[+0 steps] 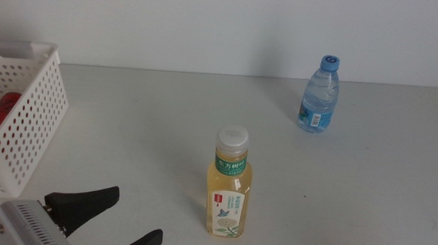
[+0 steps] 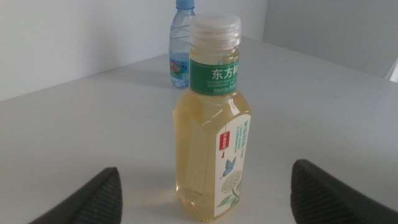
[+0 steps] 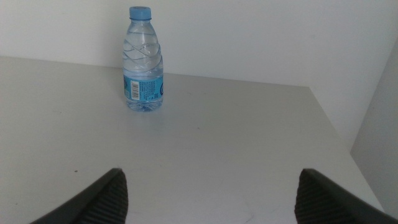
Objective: Use arms to grab the bottles and put them into the dustbin to the left of the table.
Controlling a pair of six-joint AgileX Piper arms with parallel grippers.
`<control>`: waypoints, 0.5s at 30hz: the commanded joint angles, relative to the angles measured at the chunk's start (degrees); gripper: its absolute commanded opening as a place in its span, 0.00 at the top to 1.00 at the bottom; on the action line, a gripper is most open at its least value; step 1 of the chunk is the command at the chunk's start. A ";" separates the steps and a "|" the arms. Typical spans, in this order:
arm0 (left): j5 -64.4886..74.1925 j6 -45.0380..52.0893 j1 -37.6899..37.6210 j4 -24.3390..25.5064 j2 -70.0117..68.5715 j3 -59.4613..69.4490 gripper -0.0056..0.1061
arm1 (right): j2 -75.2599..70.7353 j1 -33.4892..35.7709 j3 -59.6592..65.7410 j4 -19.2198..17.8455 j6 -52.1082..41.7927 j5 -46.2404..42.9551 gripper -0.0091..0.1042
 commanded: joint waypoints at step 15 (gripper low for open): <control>-8.09 -2.18 -0.41 0.92 8.77 -1.22 0.12 | -1.21 -0.13 -0.59 -0.21 -0.24 -4.07 0.09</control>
